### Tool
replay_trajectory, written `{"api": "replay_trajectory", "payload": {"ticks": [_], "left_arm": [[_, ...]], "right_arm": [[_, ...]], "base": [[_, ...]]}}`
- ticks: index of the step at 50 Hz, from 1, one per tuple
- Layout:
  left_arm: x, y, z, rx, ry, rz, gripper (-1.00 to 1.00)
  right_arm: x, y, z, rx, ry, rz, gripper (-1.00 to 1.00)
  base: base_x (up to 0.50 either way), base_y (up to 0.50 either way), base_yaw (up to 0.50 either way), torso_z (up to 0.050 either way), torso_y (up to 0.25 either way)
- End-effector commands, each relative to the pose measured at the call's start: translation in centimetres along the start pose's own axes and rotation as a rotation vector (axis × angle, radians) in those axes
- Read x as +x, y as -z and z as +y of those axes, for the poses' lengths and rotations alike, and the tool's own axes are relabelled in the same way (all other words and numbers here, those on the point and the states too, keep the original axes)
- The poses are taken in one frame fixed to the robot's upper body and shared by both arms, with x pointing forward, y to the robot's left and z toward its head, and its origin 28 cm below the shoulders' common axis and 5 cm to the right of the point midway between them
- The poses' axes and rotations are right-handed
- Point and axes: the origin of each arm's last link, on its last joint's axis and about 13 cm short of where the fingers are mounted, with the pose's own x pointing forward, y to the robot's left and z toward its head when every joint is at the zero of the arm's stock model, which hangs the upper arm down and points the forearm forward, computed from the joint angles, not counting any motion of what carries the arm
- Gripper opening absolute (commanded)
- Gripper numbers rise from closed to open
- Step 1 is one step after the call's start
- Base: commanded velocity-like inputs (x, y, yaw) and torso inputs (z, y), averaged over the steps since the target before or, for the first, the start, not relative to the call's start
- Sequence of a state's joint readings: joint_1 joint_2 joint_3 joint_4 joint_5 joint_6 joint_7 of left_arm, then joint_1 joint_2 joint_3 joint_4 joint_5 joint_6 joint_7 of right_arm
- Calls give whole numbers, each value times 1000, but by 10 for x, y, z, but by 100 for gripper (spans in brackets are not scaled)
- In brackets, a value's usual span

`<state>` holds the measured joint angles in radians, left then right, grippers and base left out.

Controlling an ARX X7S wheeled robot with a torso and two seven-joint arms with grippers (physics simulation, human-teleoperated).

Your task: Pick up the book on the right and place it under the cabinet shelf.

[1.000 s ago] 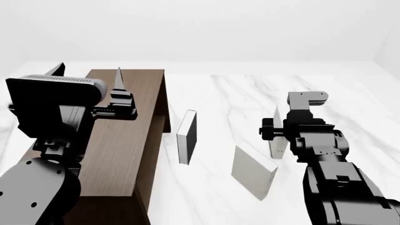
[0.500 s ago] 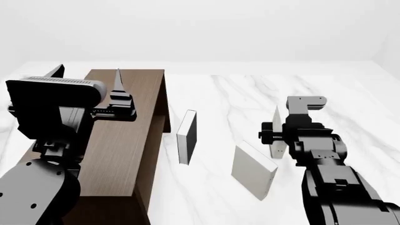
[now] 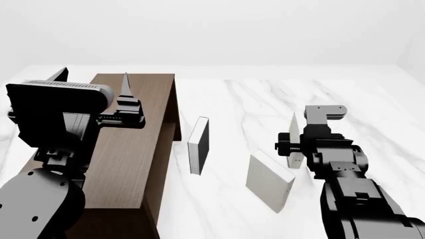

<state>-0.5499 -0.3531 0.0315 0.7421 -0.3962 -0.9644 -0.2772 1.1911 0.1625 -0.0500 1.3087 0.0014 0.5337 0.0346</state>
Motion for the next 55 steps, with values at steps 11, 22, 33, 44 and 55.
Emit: {"api": "replay_trajectory", "payload": {"ticks": [11,22,33,44,55], "left_arm": [[0,1,0,1,-2,3,100],[0,2,1,0,-5,3,100],[-1,3,1,-2,-6,3,100],[-1,4,1,-3,-6,4,100],[-3,4,1,-9,-4,0,100]], "right_arm": [[1,7,1,2,5,17,100],[1,6,1,1,4,11,-100],[2,5,0,-2,10,-4,-100],[2,3,-1,0,12,-19,-100],[0,-15,-5,-52,75,-132,-100]], "base": [[0,0,0,0,0],[0,0,0,0,0],[0,0,0,0,1],[0,0,0,0,0],[0,0,0,0,0]]}}
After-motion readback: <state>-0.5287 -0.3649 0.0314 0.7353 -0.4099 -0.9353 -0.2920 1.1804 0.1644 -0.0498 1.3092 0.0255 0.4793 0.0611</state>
